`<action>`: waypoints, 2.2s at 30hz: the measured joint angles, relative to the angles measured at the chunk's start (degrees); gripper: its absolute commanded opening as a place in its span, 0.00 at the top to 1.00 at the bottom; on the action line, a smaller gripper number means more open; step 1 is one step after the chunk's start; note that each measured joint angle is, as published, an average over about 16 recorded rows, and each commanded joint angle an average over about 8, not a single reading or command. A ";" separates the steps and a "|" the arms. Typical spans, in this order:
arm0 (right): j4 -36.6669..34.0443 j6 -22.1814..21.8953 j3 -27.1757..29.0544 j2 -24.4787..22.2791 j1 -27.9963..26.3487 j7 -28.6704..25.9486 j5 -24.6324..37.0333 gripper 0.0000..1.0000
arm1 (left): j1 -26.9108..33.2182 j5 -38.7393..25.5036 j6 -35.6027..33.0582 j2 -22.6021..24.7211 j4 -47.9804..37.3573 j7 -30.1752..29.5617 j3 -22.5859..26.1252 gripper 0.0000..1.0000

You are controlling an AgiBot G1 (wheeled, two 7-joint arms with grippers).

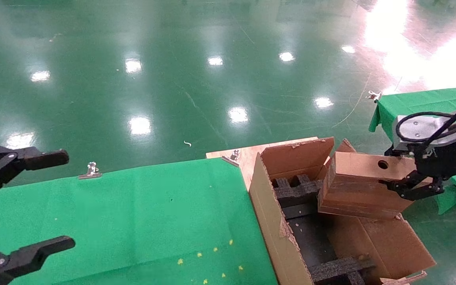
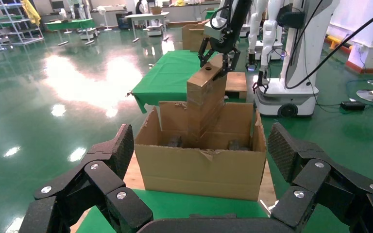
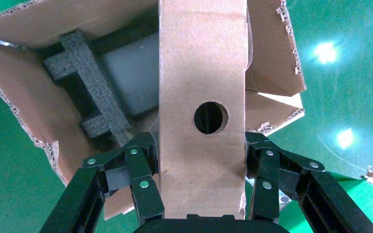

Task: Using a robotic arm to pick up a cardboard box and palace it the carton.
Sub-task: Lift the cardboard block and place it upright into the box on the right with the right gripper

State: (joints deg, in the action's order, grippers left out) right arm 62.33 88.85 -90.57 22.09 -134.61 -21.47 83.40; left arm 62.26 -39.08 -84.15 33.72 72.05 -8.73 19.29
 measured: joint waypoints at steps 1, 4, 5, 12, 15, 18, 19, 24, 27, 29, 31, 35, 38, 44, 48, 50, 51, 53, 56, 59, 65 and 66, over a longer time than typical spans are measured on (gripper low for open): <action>-0.14 -0.47 -0.06 -0.06 0.28 -1.37 -0.14 1.00 | 0.00 0.00 0.00 0.00 0.00 0.00 0.00 0.00; -0.44 -2.18 -0.36 -0.38 1.24 -6.44 -0.37 1.00 | 0.00 0.00 0.00 0.00 0.00 0.00 0.00 0.00; -0.40 -2.83 -0.59 -0.54 1.58 -8.45 -0.32 1.00 | 0.00 0.00 0.00 0.00 0.00 0.00 0.00 0.00; 0.26 -8.06 -1.87 -1.93 4.20 -25.68 0.97 1.00 | 0.00 0.01 0.00 0.00 0.00 0.00 0.01 0.00; 1.05 -10.40 -2.39 -2.70 5.32 -32.99 1.70 1.00 | 0.00 0.01 0.00 0.00 -0.01 0.01 0.01 0.00; 1.83 -12.40 -2.84 -3.40 6.32 -39.14 2.26 1.00 | 0.00 0.01 0.00 0.00 -0.01 0.01 0.01 0.00; 2.09 -12.99 -2.98 -3.62 6.65 -40.92 2.34 1.00 | 0.00 0.01 0.00 0.00 -0.01 0.01 0.01 0.00; 3.04 -15.23 -3.42 -4.43 7.97 -47.35 2.22 1.00 | 0.00 0.02 0.01 -0.01 -0.01 0.01 0.01 0.00; 3.35 -16.00 -3.54 -4.72 8.48 -49.23 1.90 1.00 | 0.00 0.02 0.01 -0.01 -0.01 0.01 0.01 0.00; 3.40 -16.27 -3.60 -4.82 8.69 -49.89 1.71 1.00 | 0.00 0.02 0.02 -0.01 -0.02 0.01 0.01 0.00; 3.42 -16.55 -3.67 -4.84 8.87 -50.45 1.70 1.00 | 0.00 0.02 0.02 -0.01 -0.02 0.01 0.01 0.00; 3.87 -17.36 -3.93 -4.87 9.31 -51.98 2.16 1.00 | 0.00 0.03 0.02 -0.01 -0.02 0.01 0.02 0.00; 4.70 -18.34 -4.28 -4.99 9.76 -53.83 3.13 1.00 | 0.00 0.03 0.02 -0.01 -0.02 0.02 0.02 0.00; 7.69 -21.28 -5.36 -5.39 11.19 -59.61 6.41 1.00 | 0.00 0.03 0.02 -0.01 -0.02 0.02 0.02 0.00; 10.26 -23.34 -6.23 -5.63 12.28 -63.99 9.34 1.00 | 0.00 0.03 0.02 -0.01 -0.03 0.02 0.02 0.00; 11.36 -24.31 -6.66 -5.66 12.84 -66.13 10.77 1.00 | 0.00 0.03 0.02 -0.01 -0.03 0.02 0.03 0.00; 11.84 -24.77 -6.86 -5.63 13.12 -67.13 11.43 1.00 | 0.00 0.03 0.02 -0.01 -0.03 0.02 0.03 0.00; 12.66 -25.63 -7.26 -5.51 13.68 -68.99 12.67 1.00 | 0.00 0.03 0.02 -0.01 -0.03 0.02 0.03 0.00; 13.50 -26.86 -7.82 -5.21 14.58 -71.39 14.20 1.00 | 0.00 0.03 0.02 -0.01 -0.03 0.02 0.03 0.00; 13.93 -28.06 -8.35 -4.82 15.56 -73.32 15.34 1.00 | 0.01 0.04 0.02 -0.01 -0.03 0.02 0.03 0.00; 13.94 -30.90 -9.40 -3.87 17.91 -75.89 16.76 1.00 | 0.01 0.04 0.02 -0.02 -0.03 0.03 0.04 0.00; 13.87 -31.45 -9.58 -3.70 18.35 -76.20 16.94 1.00 | 0.01 0.04 0.02 -0.02 -0.03 0.03 0.04 0.00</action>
State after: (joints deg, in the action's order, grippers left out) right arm 76.19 57.40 -100.14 18.38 -116.26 -97.67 100.34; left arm 62.26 -39.04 -84.13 33.70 72.02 -8.71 19.32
